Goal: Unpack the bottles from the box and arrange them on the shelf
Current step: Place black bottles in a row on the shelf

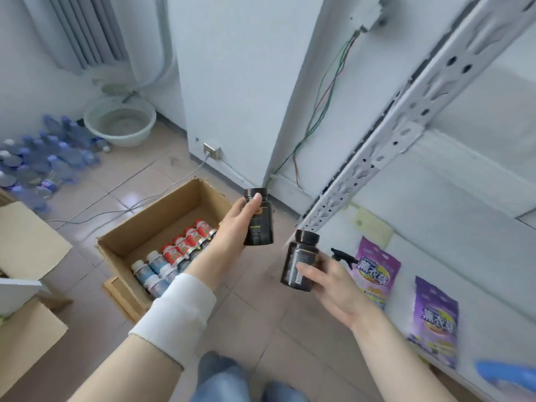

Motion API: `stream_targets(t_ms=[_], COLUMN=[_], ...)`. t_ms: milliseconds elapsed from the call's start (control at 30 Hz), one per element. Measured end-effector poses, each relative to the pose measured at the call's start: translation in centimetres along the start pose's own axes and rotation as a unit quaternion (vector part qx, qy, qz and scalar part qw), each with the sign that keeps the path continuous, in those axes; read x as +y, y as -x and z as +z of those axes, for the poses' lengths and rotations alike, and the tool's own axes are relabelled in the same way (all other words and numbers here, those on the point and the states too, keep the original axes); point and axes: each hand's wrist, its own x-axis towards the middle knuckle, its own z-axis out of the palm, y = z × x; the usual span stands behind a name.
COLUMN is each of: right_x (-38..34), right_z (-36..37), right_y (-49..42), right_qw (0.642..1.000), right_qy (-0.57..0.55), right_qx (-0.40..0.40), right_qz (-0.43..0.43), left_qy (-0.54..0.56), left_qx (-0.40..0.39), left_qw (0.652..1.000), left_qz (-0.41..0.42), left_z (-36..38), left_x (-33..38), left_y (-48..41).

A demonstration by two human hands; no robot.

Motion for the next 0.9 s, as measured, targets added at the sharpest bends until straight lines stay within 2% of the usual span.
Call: stream_targets(t_ms=[133,333,467,600,800,900], right_x=[-2.1,-5.5,-7.7,-9.5,-13.0,-15.2], right_z=[-4.7,-14.1,-20.8,-27.3,-35.5,-38.7], right_y=[6.6,17.4,25.4,32.2,38.7,40.7], right_qw=[0.998,0.984,0.964,0.951,0.932,0.913], right_qy=[-0.006,0.041,0.075,0.054,0.004,0.026], right_qx=[0.036,0.101,0.144,0.166,0.149,0.19], right_qz=[-0.054,-0.142,-0.209,-0.255,-0.331,-0.359], left_qy=[-0.041,-0.081,-0.087,-0.124,-0.194,-0.205], left_qx=[-0.098,-0.225,-0.279,-0.318,-0.38,-0.397], left_qw=[0.993,0.966,0.951,0.931,0.89,0.879], left_qz=[0.045,0.097,0.105,0.128,0.16,0.166], left_z=[8.6,24.8,35.8,45.2,56.2,60.6], left_x=[1.1,0.7,-0.5,-1.6,-2.3,-2.3], left_y=[2.6,8.0,11.8,15.1,18.1,17.8])
